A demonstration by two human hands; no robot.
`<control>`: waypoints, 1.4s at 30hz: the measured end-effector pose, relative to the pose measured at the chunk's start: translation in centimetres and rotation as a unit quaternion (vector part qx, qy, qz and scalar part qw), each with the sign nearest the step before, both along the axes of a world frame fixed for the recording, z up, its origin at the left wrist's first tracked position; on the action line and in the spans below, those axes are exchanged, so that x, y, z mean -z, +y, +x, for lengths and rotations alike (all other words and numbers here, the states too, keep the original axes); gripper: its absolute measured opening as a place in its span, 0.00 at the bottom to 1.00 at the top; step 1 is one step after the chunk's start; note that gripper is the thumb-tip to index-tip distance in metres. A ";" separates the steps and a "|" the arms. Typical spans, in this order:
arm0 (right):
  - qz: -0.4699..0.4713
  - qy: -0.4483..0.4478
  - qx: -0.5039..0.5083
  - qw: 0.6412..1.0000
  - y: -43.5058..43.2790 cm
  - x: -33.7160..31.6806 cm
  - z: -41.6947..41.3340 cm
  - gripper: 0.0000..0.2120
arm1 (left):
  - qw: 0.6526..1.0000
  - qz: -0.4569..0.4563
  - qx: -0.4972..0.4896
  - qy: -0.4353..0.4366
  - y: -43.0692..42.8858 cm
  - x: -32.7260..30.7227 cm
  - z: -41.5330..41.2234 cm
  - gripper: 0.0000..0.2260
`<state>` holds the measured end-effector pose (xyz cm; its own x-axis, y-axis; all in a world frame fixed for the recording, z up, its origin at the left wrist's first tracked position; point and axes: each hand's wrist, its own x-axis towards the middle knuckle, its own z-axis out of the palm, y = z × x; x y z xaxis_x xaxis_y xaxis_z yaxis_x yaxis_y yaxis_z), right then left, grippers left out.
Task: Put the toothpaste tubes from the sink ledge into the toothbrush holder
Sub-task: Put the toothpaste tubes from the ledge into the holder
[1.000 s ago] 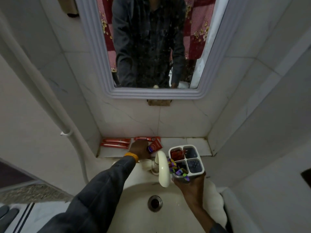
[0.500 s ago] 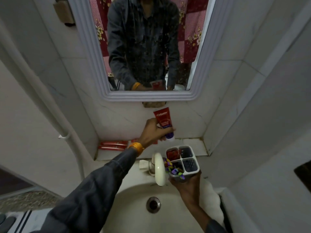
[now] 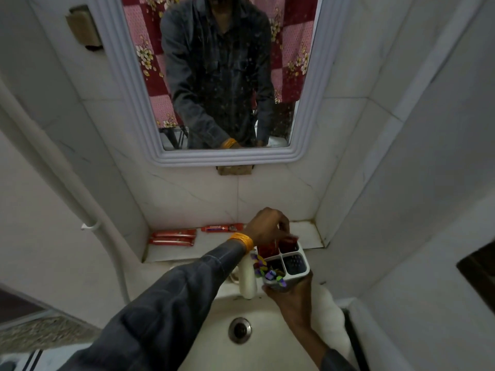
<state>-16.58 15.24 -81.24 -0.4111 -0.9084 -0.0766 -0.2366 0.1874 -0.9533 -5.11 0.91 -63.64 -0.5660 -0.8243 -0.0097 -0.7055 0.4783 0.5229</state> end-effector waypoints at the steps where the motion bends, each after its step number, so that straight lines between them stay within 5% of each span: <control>1: 0.000 -0.003 0.000 1.000 0.1 -0.1 0.0 0.63 | 1.000 -0.005 0.008 -0.005 -0.1 0.2 -0.1 0.07; 8: -0.005 -0.003 -0.006 1.000 0.2 0.1 -0.1 0.61 | 0.999 -0.026 0.018 -0.007 -0.3 -0.2 0.8 0.05; 12: -0.025 -0.009 -0.009 1.000 0.0 0.7 -0.6 0.57 | 0.991 -0.007 -0.111 0.074 -0.6 2.0 6.0 0.06; 17: -0.045 -0.011 -0.005 0.999 0.0 1.0 -0.4 0.55 | 0.968 0.051 -0.243 -0.043 -1.4 7.0 14.1 0.18; 25: -0.035 -0.048 -0.025 0.998 -0.2 2.7 -1.0 0.61 | 0.973 0.052 -0.192 -0.116 -3.9 10.7 12.9 0.21; 33: -0.053 -0.003 -0.055 0.997 0.2 1.7 -0.5 0.52 | 0.973 0.033 -0.144 -0.176 -3.9 11.9 11.6 0.20; 37: -0.022 -0.034 -0.054 0.998 0.1 1.5 -1.0 0.58 | 0.978 0.015 -0.174 -0.112 -4.1 9.0 11.4 0.20; 42: 0.009 -0.029 -0.054 0.998 0.5 0.7 -0.6 0.58 | 0.974 0.012 -0.203 0.104 -3.7 2.3 10.8 0.19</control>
